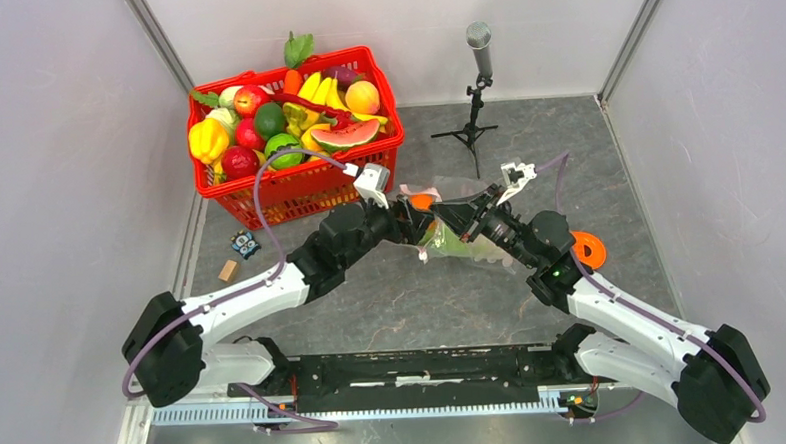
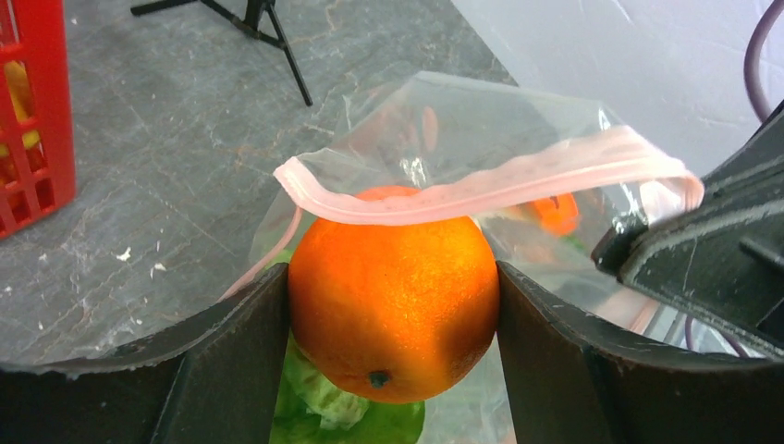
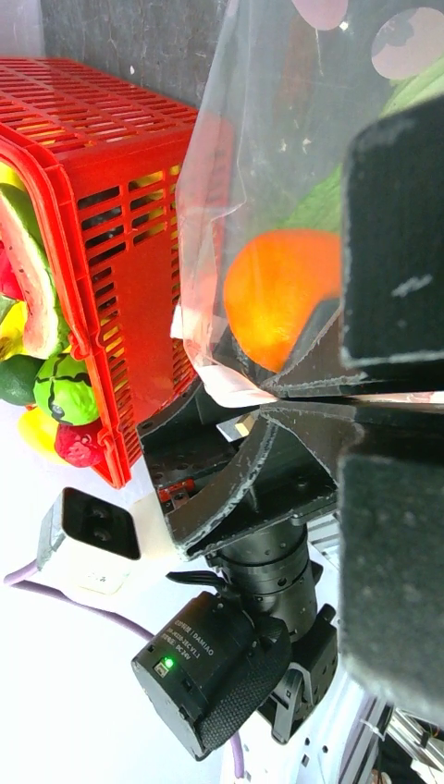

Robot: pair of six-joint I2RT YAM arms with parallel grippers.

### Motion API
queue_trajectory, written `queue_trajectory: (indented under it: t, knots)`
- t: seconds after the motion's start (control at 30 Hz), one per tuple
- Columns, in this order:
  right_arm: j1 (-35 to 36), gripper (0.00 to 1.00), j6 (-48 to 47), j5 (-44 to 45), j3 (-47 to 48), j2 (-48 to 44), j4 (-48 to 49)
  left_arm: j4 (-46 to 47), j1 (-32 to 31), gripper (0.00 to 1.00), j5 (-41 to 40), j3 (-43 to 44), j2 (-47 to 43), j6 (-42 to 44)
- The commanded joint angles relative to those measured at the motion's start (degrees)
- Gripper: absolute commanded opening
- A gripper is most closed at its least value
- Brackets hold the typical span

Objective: Place the food in the zip-top bag and seal the zipper
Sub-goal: Place the fake fruit in the zipper food storage bag.

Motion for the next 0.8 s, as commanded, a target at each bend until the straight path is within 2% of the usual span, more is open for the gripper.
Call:
queue_trajectory:
  t: [0.0, 0.13, 0.3, 0.43, 0.53, 0.77]
  knots:
    - [0.3, 0.00, 0.4, -0.5, 1.6, -1.9, 3.7, 10.3, -0.2, 0.52, -1.8, 1.6, 1.2, 2.2]
    - [0.3, 0.00, 0.8, 0.0, 1.0, -2.0, 3.8, 13.8, -0.3, 0.74, 2.9, 2.1, 2.5, 2.5]
    - [0.3, 0.00, 2.7, 1.4, -0.5, -2.7, 5.3, 9.5, -0.3, 0.84, 6.0, 4.5, 4.0, 3.7]
    - [0.3, 0.00, 3.3, 2.8, -0.8, -3.0, 5.1, 9.2, -0.3, 0.92, 9.2, 3.5, 1.9, 4.4]
    - [0.3, 0.00, 3.4, 4.2, -0.9, -2.9, 4.2, 2.2, -0.2, 0.99, 8.6, 5.6, -0.1, 7.8]
    - [0.2, 0.00, 3.6, 6.5, -1.7, -3.0, 4.2, -0.6, -0.2, 1.00, 7.5, 3.8, -5.7, 9.8]
